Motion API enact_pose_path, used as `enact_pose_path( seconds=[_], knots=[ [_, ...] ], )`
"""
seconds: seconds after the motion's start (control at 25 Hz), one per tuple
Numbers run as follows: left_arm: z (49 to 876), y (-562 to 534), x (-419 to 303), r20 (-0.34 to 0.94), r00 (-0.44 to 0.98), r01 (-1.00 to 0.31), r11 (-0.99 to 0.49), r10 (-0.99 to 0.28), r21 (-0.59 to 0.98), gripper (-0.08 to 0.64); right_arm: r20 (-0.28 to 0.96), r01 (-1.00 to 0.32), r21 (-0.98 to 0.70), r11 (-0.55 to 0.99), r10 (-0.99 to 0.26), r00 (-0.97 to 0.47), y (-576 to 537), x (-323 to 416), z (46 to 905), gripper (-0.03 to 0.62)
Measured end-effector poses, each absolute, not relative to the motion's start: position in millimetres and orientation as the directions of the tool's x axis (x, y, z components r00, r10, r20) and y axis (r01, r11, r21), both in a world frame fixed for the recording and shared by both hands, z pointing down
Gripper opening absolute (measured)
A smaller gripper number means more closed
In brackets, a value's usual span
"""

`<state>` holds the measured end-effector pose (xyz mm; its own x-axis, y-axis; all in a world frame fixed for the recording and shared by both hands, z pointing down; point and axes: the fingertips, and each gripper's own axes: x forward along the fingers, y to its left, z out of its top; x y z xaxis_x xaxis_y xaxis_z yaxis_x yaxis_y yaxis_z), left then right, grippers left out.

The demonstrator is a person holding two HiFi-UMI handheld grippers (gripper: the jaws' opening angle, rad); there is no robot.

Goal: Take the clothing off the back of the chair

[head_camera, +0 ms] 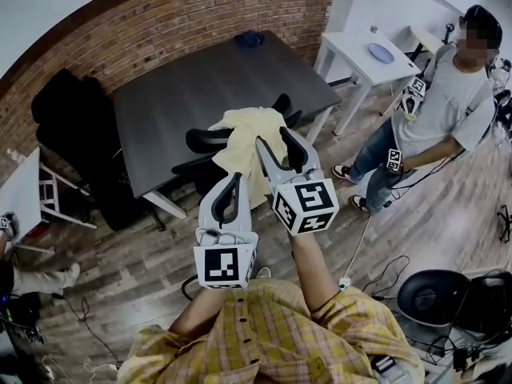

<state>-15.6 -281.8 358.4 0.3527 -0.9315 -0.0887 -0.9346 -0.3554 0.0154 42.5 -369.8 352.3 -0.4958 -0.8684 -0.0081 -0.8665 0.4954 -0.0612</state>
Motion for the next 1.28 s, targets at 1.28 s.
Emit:
enact_pose_path(
  seconds=[1.28],
  knots=[
    [358,-297,-23,-0.089,0.346,-0.938,-0.347,-0.934,-0.004,0.000,0.217,-0.841,-0.118,0.527,-0.813,-0.540,-465,20,440,0.278]
  ],
)
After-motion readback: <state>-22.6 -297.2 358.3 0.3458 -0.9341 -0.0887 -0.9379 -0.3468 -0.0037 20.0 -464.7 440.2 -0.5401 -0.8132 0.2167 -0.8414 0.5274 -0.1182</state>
